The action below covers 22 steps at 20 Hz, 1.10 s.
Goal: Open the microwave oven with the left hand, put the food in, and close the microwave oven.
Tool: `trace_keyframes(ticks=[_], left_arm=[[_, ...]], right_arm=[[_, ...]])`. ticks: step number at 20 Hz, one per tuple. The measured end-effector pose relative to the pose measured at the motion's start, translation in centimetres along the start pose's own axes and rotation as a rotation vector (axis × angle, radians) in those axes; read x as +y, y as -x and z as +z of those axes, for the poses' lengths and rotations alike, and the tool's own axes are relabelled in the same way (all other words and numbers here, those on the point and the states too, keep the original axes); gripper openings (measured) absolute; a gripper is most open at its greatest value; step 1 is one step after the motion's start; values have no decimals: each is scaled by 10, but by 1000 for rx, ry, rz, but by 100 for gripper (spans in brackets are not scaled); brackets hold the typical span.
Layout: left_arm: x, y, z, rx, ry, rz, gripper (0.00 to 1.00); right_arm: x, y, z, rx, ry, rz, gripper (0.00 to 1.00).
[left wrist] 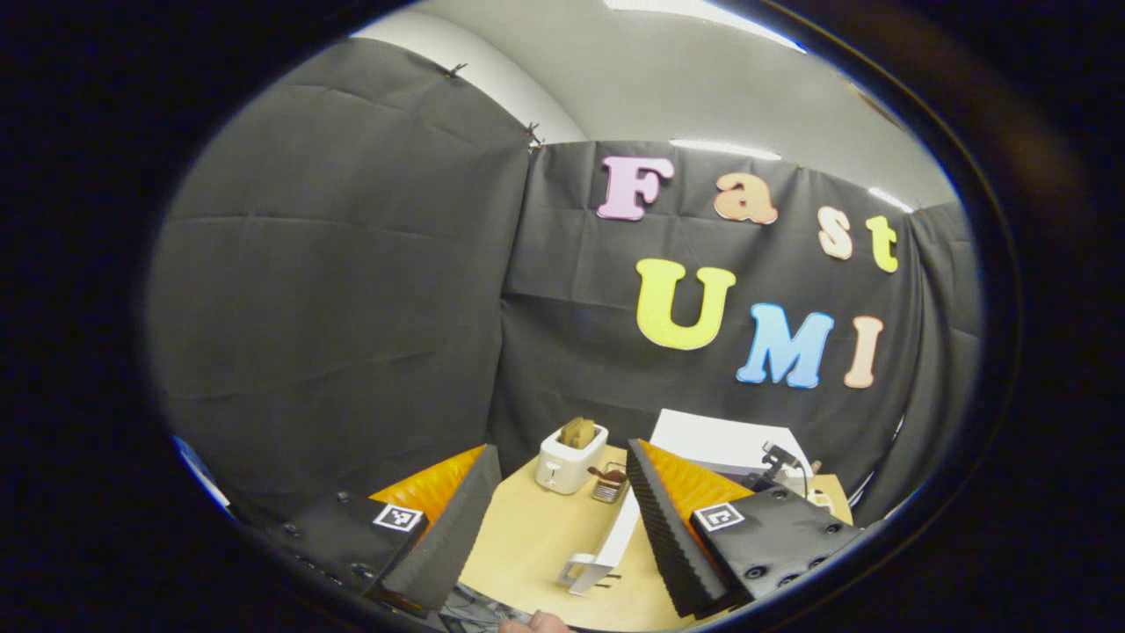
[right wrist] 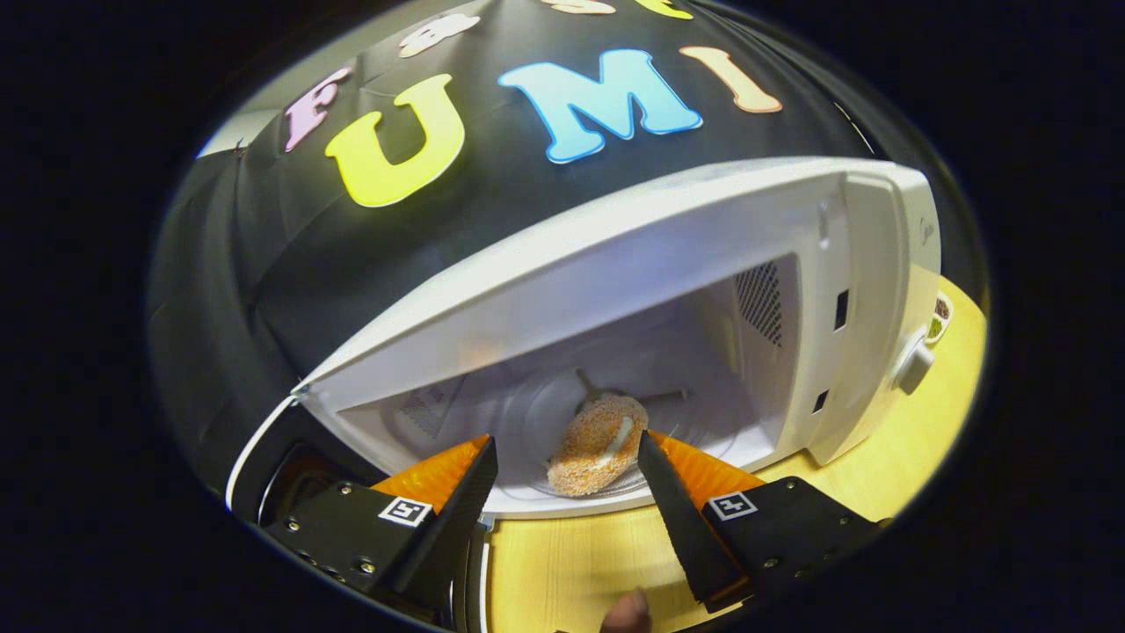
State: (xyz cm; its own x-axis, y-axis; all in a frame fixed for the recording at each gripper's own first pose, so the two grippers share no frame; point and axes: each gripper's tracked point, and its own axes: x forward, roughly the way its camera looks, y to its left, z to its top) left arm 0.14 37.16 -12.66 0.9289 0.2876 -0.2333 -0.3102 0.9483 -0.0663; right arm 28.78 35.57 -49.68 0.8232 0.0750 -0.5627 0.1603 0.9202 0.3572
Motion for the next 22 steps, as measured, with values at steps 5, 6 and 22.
trace_keyframes(ticks=[5,6,22], left_arm=[[32,34,-3,-63,68,-16,92],[41,38,-10,-65,78,-20,93],[66,-16,-152,99,71,-32,92]], right_arm=[[7,75,0,26,141,64,98],[8,95,0,27,176,77,98],[2,356,25,-57,449,371,98]])
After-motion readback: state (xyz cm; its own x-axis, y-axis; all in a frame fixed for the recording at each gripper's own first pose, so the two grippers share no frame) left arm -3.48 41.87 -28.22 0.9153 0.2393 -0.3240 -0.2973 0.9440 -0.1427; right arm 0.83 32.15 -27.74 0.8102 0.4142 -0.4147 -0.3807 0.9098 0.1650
